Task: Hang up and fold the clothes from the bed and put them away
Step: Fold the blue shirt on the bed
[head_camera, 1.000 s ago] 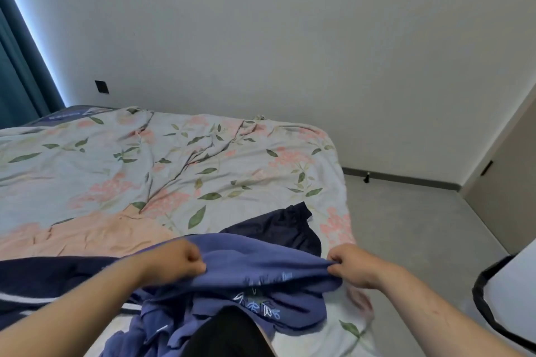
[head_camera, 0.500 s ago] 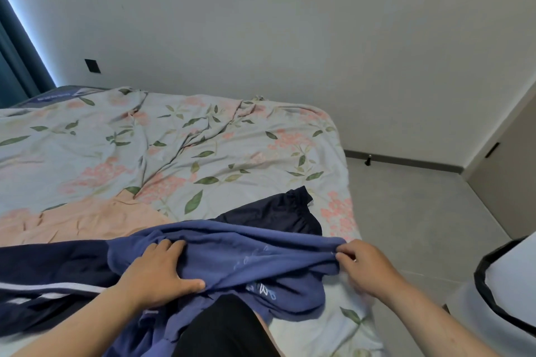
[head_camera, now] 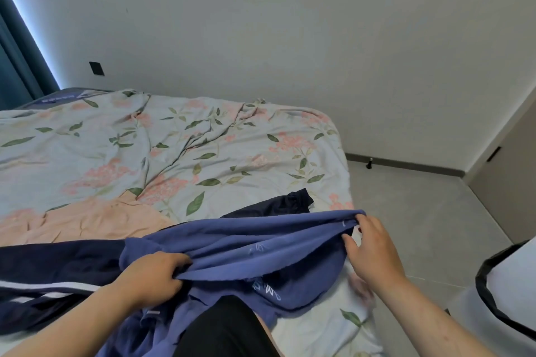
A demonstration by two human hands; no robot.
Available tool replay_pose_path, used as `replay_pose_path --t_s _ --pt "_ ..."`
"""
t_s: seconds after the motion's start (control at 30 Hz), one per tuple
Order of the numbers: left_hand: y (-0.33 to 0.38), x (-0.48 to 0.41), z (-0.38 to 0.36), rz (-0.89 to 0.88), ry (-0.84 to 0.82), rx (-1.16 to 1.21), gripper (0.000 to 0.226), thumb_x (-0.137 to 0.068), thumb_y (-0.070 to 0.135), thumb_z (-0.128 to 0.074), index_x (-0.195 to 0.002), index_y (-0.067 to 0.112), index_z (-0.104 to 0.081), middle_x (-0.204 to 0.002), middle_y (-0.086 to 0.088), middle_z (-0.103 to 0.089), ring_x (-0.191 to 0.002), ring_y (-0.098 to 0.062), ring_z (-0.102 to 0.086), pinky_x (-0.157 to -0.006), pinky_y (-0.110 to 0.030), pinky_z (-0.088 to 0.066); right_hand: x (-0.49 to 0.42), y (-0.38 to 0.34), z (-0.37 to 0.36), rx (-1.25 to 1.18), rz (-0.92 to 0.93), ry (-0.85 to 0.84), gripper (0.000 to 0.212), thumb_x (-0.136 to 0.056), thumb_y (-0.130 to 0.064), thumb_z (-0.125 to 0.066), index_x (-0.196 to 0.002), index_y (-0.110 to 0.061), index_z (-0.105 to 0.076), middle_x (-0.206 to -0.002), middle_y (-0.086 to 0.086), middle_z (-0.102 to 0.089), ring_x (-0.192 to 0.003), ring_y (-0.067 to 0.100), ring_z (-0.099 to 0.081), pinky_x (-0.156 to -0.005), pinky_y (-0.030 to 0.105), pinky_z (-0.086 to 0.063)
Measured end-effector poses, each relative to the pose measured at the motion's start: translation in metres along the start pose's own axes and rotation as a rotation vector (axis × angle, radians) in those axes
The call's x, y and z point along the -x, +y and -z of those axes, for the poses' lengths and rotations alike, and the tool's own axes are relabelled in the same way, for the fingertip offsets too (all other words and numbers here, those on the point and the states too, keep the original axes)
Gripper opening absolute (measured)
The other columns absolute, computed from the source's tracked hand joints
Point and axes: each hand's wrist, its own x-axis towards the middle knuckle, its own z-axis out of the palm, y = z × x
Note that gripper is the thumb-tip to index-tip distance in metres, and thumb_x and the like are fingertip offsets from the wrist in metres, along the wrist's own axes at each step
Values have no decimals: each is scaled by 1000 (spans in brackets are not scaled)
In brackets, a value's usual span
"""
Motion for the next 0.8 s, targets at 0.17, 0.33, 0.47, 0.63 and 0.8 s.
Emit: replay_pose_path --t_s 0.17,0.33,0.47,0.63,0.8 --pt "-5 6 6 68 -112 56 13 -82 22 -46 -74 19 -55 -76 3 -60 -65 -10 -48 -62 -26 -38 -13 -4 15 -22 -164 115 12 -89 -17 -62 -101 -15 -63 -102 2 -58 -98 26 -58 -76 32 -41" --pt "-10 9 15 124 223 368 22 -91 6 -48 -69 7 -53 -76 -4 -58 -73 -19 -54 -67 -35 -40 -22 -9 22 -143 -192 102 37 -91 -12 -58 -57 -14 -42 -69 0 -50 -63 10 -46 -52 28 -30" --pt "-15 -11 42 427 391 846 20 -93 3 -47 -77 -4 -57 -80 -26 -62 -71 -31 -53 -64 -38 -38 -27 -22 24 -512 -456 -91 26 -91 -7 -54 -67 -11 -46 -58 7 -54 -51 21 -54 -57 39 -53" --pt "-15 -58 96 647 218 1773 28 -100 -1 -32 -86 4 -56 -74 -13 -63 -57 -26 -62 -47 -31 -55 -40 -44 20 -1156 -806 -338 23 -97 4 -42 -81 -5 -56 -60 10 -55 -51 17 -54 -46 26 -55" --pt "16 -98 127 518 264 1933 35 -98 -2 -26 -79 13 -50 -74 -3 -48 -64 -16 -46 -53 -21 -42 -68 -52 5 -1504 -839 -183 21 -99 7 -37 -96 2 -57 -92 19 -59 -83 29 -61 -61 33 -62"
